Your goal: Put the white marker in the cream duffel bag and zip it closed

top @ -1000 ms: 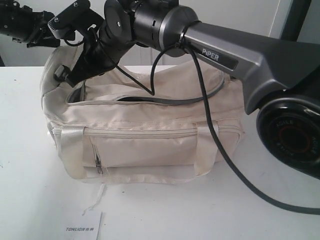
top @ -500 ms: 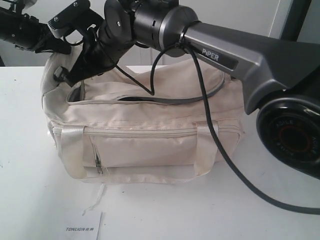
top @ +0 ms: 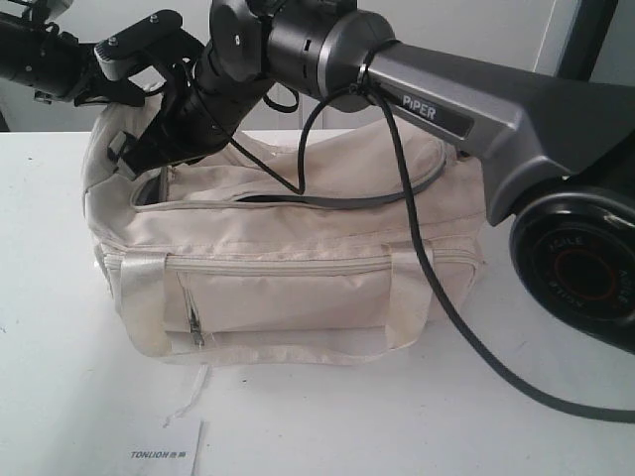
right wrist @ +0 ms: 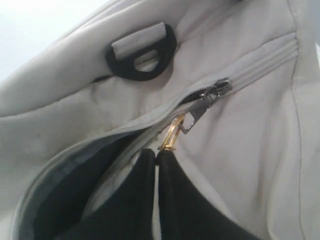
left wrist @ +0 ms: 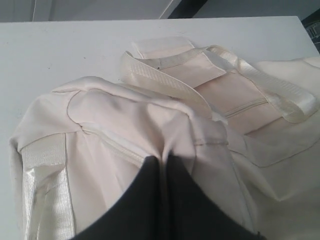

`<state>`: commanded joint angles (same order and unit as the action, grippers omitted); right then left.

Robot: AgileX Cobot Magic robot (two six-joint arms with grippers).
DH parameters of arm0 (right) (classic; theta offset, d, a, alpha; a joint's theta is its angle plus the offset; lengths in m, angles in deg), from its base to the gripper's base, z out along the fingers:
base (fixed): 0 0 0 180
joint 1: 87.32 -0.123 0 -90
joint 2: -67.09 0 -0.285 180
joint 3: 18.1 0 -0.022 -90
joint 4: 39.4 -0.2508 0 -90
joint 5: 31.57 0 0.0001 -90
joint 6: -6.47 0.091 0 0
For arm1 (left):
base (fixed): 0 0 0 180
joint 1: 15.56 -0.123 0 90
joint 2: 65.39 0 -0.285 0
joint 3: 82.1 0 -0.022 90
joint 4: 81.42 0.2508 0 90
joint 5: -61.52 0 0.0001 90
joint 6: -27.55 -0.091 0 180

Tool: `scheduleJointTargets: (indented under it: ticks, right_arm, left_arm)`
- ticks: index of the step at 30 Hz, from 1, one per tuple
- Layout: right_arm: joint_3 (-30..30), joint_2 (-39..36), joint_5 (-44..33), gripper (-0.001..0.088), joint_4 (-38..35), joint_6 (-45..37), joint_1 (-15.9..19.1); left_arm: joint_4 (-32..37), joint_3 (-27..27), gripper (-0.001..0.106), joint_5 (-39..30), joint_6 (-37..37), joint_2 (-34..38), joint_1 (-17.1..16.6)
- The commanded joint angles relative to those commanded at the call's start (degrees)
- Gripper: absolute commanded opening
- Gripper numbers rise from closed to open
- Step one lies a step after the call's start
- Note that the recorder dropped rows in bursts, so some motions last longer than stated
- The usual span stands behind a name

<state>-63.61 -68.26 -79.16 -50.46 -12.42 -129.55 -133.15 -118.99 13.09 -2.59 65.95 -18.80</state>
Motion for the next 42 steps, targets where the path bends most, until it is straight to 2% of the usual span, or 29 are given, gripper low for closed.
scheduleJointTargets:
  ticks: [4,9,42]
  right_arm:
    - [0.00,0.85,-0.52,0.0000,-2.12,-1.70,0.00]
    - [0.00,1.13,-3.23,0.0000,-2.12,-1.92,0.00]
    - [0.00,2.91,-8.96,0.0000,-4.82,-5.16,0.00]
  left_arm:
    - [0.00,0.00,0.000,0.10,1.13,0.00,-0.10]
    - [0.00,0.00,0.000,0.22,1.85,0.00,-0.10]
    - [0.00,0.00,0.000,0.32,2.32,0.00,-0.10]
